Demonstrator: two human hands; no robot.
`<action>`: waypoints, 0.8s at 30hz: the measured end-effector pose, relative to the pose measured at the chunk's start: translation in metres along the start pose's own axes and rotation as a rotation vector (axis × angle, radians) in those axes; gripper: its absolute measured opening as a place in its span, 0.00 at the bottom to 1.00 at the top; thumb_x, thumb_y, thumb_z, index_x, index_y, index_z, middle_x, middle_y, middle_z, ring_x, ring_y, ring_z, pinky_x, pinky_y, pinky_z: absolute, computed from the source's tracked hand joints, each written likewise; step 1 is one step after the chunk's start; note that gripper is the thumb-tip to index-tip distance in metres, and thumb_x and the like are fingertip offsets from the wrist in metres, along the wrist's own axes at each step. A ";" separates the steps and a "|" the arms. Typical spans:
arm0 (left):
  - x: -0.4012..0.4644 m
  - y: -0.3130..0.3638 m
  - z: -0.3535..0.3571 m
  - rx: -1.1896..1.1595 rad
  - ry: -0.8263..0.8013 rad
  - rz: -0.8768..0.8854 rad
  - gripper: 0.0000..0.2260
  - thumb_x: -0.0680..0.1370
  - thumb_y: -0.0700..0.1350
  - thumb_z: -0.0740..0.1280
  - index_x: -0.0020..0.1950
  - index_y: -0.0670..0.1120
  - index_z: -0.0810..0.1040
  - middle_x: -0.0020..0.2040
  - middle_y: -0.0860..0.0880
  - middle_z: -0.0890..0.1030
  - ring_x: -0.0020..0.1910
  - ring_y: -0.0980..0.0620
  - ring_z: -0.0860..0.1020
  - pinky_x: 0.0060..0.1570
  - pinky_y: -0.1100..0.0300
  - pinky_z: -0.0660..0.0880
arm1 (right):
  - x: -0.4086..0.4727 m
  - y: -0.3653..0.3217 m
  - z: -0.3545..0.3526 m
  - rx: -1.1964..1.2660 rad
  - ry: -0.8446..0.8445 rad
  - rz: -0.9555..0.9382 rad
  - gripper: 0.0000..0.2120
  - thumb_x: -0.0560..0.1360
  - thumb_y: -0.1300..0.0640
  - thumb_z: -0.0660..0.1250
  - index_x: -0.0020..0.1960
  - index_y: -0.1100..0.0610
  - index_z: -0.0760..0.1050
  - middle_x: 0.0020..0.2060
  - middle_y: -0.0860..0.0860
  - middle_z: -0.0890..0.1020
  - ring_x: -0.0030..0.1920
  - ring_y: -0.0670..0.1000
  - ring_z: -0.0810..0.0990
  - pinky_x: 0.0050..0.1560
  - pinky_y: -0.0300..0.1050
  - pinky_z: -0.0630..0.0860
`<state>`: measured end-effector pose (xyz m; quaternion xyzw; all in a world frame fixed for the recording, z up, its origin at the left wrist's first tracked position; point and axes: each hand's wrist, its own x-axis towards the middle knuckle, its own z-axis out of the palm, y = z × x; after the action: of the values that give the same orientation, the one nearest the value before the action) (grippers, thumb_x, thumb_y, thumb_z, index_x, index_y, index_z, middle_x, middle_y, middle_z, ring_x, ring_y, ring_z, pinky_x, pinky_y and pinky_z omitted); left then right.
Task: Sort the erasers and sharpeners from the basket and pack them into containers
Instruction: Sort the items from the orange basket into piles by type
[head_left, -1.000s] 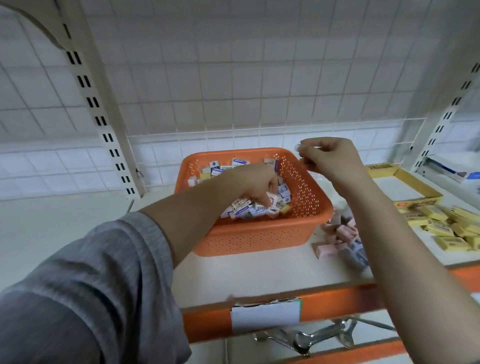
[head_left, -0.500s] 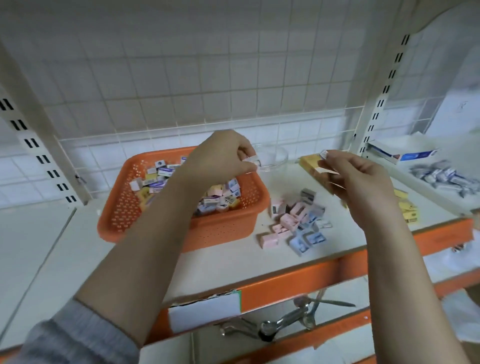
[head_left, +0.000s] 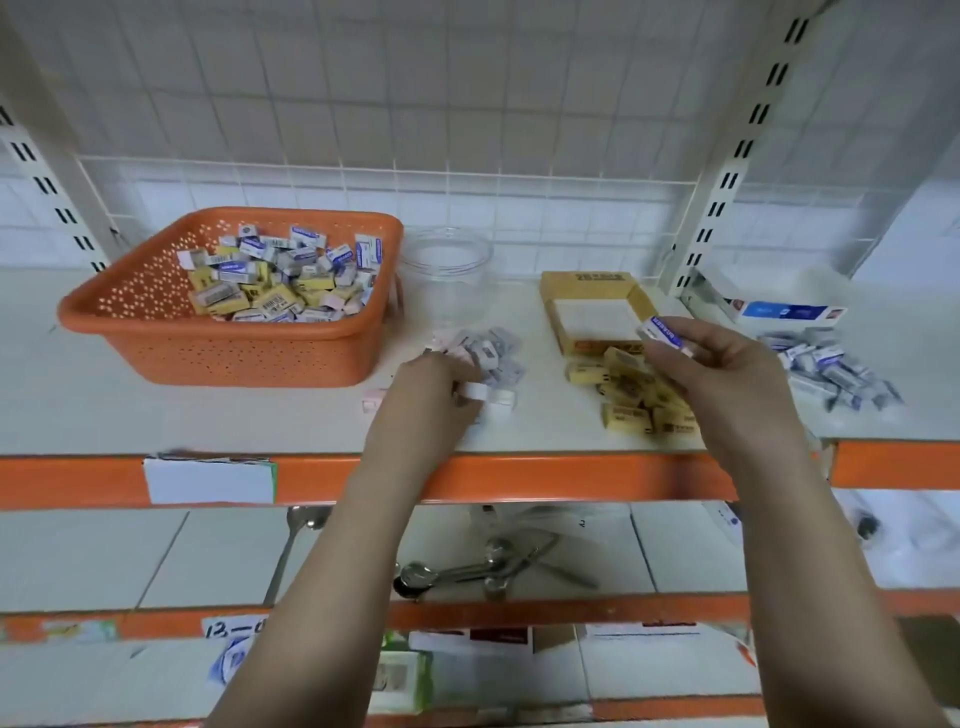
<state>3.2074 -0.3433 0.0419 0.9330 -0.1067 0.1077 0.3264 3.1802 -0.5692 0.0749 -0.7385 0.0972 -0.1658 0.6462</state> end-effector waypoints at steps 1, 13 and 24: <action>-0.002 0.000 0.004 0.014 0.002 -0.012 0.12 0.68 0.35 0.70 0.50 0.44 0.84 0.45 0.44 0.83 0.45 0.46 0.78 0.39 0.65 0.64 | 0.000 0.001 -0.005 -0.013 -0.008 -0.008 0.13 0.72 0.62 0.71 0.56 0.54 0.80 0.41 0.46 0.84 0.41 0.42 0.82 0.48 0.36 0.79; 0.010 0.066 0.051 -0.044 0.125 0.112 0.09 0.77 0.45 0.65 0.53 0.45 0.82 0.51 0.49 0.82 0.48 0.50 0.79 0.47 0.60 0.74 | 0.031 0.035 -0.111 -0.395 0.543 -0.142 0.12 0.74 0.54 0.69 0.55 0.58 0.80 0.45 0.53 0.82 0.42 0.49 0.77 0.42 0.37 0.68; 0.001 0.079 0.103 0.029 0.040 0.022 0.10 0.77 0.49 0.61 0.53 0.54 0.81 0.56 0.55 0.78 0.54 0.52 0.75 0.48 0.58 0.72 | 0.060 0.080 -0.160 -0.599 0.582 -0.084 0.10 0.74 0.59 0.64 0.50 0.61 0.81 0.41 0.57 0.83 0.42 0.55 0.78 0.35 0.38 0.60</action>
<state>3.2008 -0.4693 0.0098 0.9340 -0.1086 0.1315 0.3139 3.1821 -0.7500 0.0210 -0.8194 0.2896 -0.3581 0.3414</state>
